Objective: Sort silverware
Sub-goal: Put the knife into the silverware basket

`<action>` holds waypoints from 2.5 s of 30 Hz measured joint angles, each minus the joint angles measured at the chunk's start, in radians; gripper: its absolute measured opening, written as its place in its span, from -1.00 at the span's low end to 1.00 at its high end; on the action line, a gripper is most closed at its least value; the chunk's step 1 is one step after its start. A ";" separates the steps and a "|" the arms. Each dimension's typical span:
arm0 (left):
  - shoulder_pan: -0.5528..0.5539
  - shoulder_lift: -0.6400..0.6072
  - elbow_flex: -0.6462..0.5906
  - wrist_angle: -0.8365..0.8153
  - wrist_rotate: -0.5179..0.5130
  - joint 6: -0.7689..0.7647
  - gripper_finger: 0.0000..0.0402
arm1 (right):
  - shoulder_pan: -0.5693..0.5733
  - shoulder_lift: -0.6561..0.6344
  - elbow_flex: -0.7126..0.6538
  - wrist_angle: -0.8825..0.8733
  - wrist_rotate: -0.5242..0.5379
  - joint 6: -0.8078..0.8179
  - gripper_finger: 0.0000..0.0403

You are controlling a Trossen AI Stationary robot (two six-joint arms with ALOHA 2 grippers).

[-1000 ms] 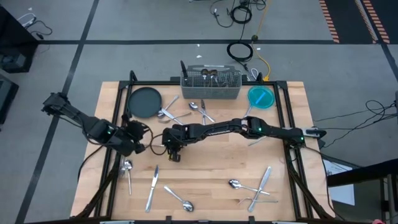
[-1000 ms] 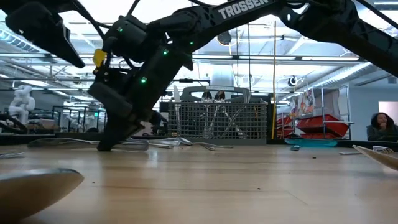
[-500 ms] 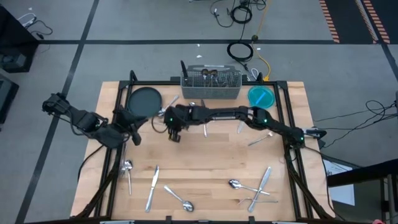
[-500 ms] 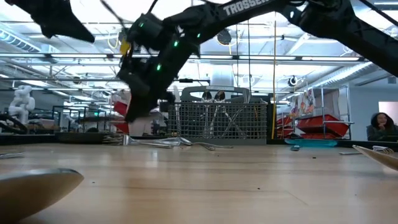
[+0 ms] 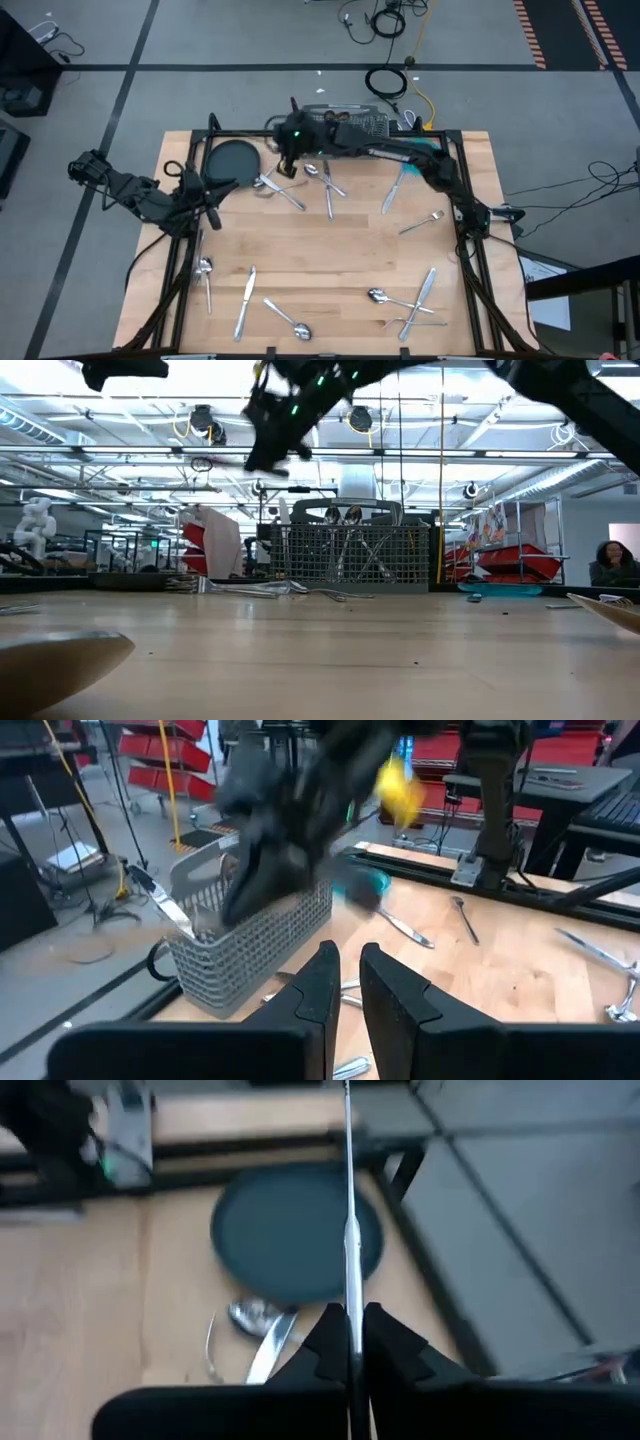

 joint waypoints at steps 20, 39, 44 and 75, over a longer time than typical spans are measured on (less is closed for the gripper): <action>0.000 0.001 0.000 0.042 0.000 0.000 -0.74 | -0.077 -0.214 0.003 -0.581 0.419 -0.407 -1.00; 0.000 0.005 0.000 0.030 0.000 -0.001 -0.74 | -0.008 -0.134 0.003 -0.360 0.824 -1.272 -1.00; 0.000 0.008 0.000 0.028 0.000 -0.001 -0.74 | 0.020 -0.108 0.003 -0.322 0.795 -1.398 -1.00; 0.000 0.010 0.000 0.029 -0.002 0.007 -0.74 | -0.063 -0.018 0.004 -0.221 0.715 -1.780 -1.00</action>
